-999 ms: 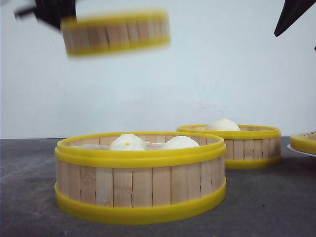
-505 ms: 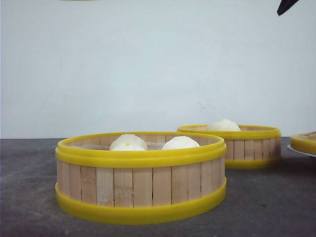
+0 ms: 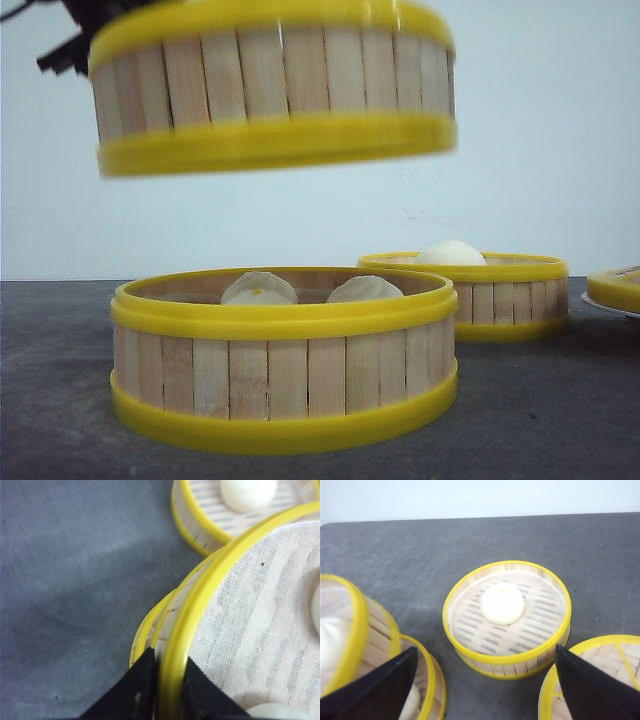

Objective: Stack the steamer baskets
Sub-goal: 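Lift the basket with the left gripper and lower it onto the front basket, then open the left gripper and withdraw it from the stack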

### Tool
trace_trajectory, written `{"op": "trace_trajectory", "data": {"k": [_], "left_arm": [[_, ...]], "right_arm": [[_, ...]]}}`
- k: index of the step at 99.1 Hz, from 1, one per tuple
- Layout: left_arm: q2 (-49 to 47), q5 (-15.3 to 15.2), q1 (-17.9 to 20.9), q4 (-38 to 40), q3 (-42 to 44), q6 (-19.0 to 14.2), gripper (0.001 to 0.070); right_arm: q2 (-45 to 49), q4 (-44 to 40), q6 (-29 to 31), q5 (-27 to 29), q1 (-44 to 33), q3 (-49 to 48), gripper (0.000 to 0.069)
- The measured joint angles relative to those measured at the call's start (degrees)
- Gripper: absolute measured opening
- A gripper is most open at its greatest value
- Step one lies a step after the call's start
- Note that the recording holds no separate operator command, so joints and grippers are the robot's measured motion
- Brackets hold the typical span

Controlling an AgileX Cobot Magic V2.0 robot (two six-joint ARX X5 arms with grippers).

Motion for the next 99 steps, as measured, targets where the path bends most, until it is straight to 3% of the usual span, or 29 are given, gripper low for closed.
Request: {"op": "trace_trajectory", "data": {"k": [25,99], "left_arm": [[0.5,-1.0,-0.2,5.0,-5.5,-1.5,0.0031],[5.1,-1.1,-0.2,5.2,-5.7,-1.9,0.0031]], "right_arm": [[0.0,-0.3,0.0,0.0,0.0,0.0,0.0538],[0.0,-0.4,0.0,1.3,0.0,0.0,0.0538]]}}
